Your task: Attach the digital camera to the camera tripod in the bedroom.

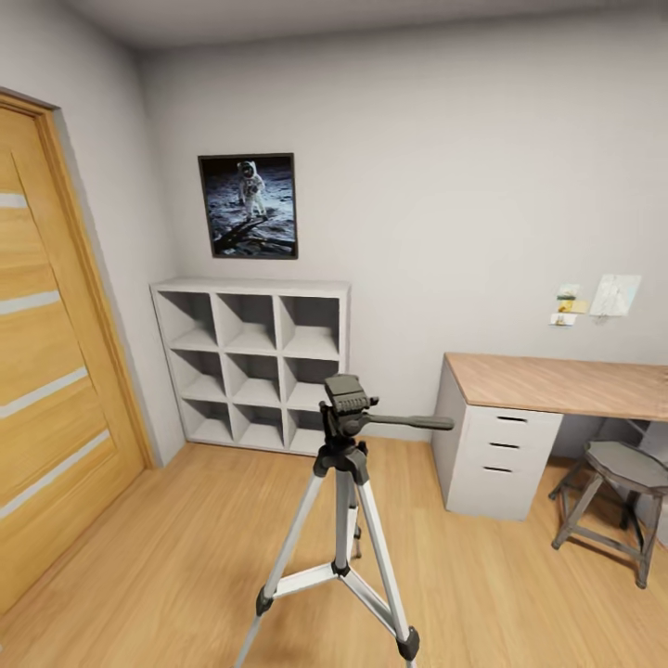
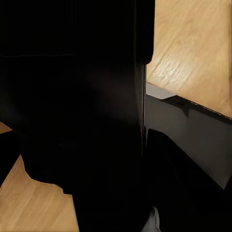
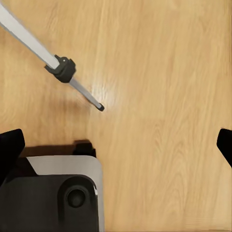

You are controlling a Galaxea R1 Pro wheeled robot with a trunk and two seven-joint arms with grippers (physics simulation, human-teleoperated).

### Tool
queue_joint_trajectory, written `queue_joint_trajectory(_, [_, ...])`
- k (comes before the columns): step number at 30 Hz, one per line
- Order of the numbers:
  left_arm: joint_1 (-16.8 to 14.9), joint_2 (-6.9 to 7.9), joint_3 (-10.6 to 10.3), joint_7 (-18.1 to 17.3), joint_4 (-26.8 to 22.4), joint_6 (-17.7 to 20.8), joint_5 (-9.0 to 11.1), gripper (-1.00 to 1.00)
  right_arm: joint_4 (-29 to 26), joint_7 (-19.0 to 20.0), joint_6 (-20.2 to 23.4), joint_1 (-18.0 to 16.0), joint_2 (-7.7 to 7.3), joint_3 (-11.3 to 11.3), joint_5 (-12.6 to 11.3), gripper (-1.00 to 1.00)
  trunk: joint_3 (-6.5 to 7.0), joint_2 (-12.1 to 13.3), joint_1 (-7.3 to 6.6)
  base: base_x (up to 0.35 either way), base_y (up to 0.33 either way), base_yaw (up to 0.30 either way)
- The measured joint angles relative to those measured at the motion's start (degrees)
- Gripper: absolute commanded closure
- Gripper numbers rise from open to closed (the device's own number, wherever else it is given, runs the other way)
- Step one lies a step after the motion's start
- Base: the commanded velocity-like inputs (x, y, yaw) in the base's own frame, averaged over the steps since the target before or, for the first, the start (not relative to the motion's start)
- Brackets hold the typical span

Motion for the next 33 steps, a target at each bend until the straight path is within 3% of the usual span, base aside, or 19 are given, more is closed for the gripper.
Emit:
queue_joint_trajectory(13, [0.01, 0.03, 0.06, 0.01, -0.01, 0.00, 0.04, 1.00, 0.01, 0.60, 0.04, -0.01, 0.22, 0.04, 0.13, -1.00, 0.00, 0.00, 0.00, -0.002, 0.000, -0.214])
queue_joint_trajectory(33, [0.01, 0.02, 0.07, 0.07, -0.02, 0.08, 0.31, 1.00, -0.01, 0.85, -0.08, -0.01, 0.81, 0.08, 0.39, -1.00, 0.01, 0.00, 0.00, -0.144, 0.057, -0.018])
